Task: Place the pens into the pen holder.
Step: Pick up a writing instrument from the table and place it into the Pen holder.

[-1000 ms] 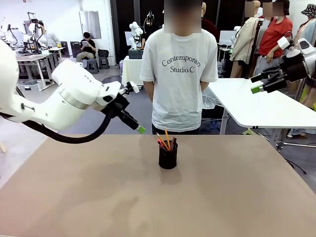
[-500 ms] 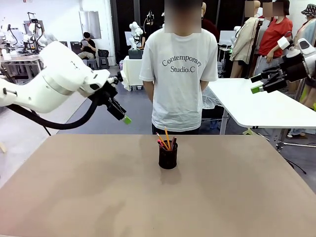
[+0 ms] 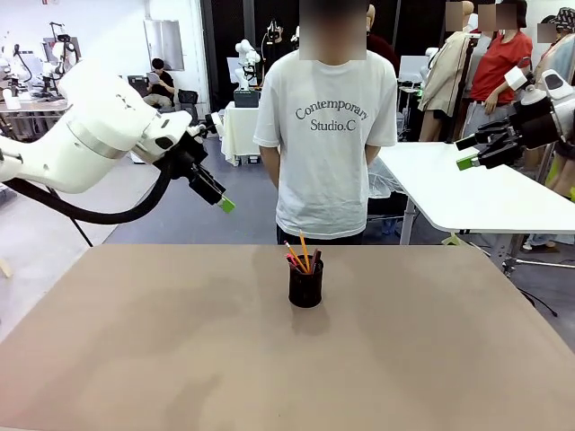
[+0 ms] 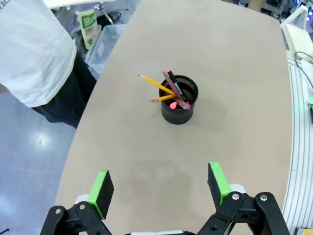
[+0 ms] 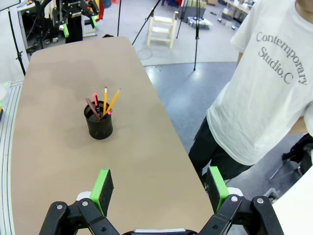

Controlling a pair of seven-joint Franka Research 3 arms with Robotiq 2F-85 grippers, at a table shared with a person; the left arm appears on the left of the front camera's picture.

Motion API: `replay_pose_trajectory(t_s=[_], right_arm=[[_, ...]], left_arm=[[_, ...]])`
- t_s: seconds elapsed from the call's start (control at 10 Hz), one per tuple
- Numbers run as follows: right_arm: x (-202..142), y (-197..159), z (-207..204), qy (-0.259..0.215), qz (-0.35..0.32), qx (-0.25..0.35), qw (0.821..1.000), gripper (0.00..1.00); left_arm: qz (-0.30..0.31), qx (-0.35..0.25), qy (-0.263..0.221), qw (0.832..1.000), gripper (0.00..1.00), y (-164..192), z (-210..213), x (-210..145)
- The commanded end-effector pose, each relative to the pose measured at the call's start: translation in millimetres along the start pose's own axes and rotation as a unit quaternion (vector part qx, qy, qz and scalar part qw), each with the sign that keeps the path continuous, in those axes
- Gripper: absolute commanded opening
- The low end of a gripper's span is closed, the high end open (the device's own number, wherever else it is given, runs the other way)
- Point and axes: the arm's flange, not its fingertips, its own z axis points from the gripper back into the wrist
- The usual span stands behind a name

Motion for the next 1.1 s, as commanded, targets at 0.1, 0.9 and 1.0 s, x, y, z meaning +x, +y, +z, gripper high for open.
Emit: replay_pose_trajectory(t_s=[0.1,0.9,1.0], right_arm=[[5,-1,0,0.009,-0.009,0.004,1.0,1.0],[5,-1,0,0.009,-0.009,0.004,1.0,1.0],[5,-1,0,0.009,-0.009,0.004,1.0,1.0]], left_arm=[[-0.002,0.002,0.005,1.0,1.0,-1,-1,-3],[-0.003,0.0,-0.049,0.999,1.0,17,25,-21],[-0.002,0.006,-0.054,0.999,1.0,21,33,-23]])
